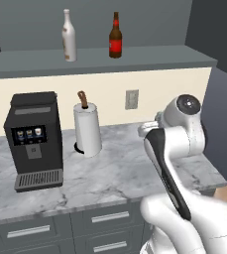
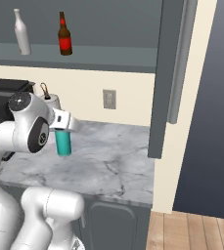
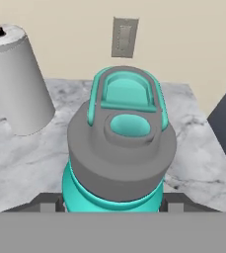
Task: Sort all alcoholic drinks to one cabinet, and non-alcoholic drinks to the other.
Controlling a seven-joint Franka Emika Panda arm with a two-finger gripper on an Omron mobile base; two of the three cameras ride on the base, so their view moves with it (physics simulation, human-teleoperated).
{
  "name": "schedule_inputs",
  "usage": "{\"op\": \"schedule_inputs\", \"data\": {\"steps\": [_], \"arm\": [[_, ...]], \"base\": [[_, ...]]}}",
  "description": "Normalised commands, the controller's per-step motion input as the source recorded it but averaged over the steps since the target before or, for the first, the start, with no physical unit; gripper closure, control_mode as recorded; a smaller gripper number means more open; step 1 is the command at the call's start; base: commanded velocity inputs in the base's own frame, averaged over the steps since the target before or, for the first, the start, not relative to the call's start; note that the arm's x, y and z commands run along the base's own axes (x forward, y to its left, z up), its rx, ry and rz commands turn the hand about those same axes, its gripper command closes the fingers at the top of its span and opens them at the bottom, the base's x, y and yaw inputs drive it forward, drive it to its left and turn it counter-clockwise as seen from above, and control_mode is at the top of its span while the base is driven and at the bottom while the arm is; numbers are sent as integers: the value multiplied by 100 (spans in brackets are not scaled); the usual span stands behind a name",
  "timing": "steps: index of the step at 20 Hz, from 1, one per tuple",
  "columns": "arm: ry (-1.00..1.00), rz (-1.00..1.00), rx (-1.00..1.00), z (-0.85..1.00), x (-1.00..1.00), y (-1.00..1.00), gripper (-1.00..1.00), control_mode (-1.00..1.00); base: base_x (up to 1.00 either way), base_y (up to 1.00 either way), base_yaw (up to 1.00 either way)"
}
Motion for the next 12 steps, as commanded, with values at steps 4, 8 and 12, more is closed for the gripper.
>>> {"op": "schedule_inputs", "data": {"steps": [4,8,12], "arm": [[-6,0,0,39,-52,1,100,-100],[-1,0,0,8,-14,1,100,100],[0,0,0,0,0,0,100,100]], "base": [[0,0,0],[-48,5,0],[-72,32,0]]}}
